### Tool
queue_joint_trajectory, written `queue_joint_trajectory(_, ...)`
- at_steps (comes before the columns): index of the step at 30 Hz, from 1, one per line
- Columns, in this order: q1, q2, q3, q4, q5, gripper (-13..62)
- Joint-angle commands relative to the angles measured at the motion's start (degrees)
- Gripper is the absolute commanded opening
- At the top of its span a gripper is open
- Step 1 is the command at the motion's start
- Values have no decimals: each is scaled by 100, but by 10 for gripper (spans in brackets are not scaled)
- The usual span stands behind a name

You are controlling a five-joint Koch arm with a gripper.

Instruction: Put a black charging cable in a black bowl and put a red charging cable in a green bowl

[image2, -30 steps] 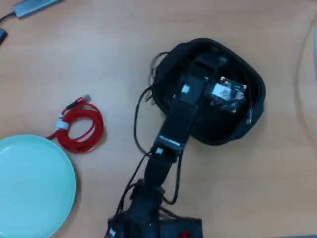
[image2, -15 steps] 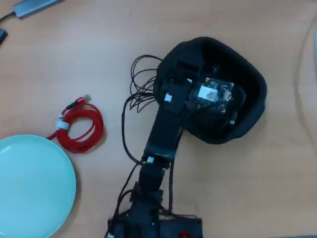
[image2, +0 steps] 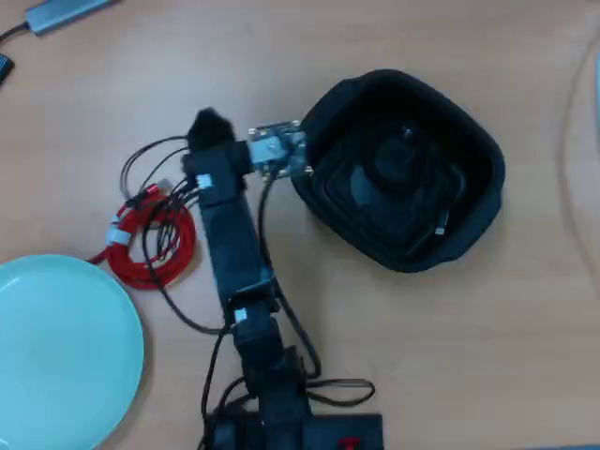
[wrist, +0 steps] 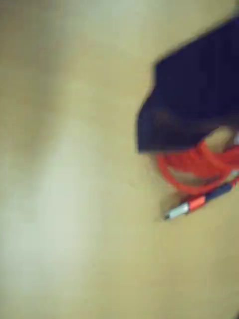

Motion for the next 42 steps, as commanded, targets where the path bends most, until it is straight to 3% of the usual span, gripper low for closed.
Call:
queue_joint_trajectory(1,-360,343,18,281,-246,577)
queue_joint_trajectory(15,-1837,334,1046,272,-914,578)
queue_joint_trajectory(29,-3542,237,-343,211,-545,578)
queue_joint_trajectory(42,-3841,-1433,-1503,-97,-149,578)
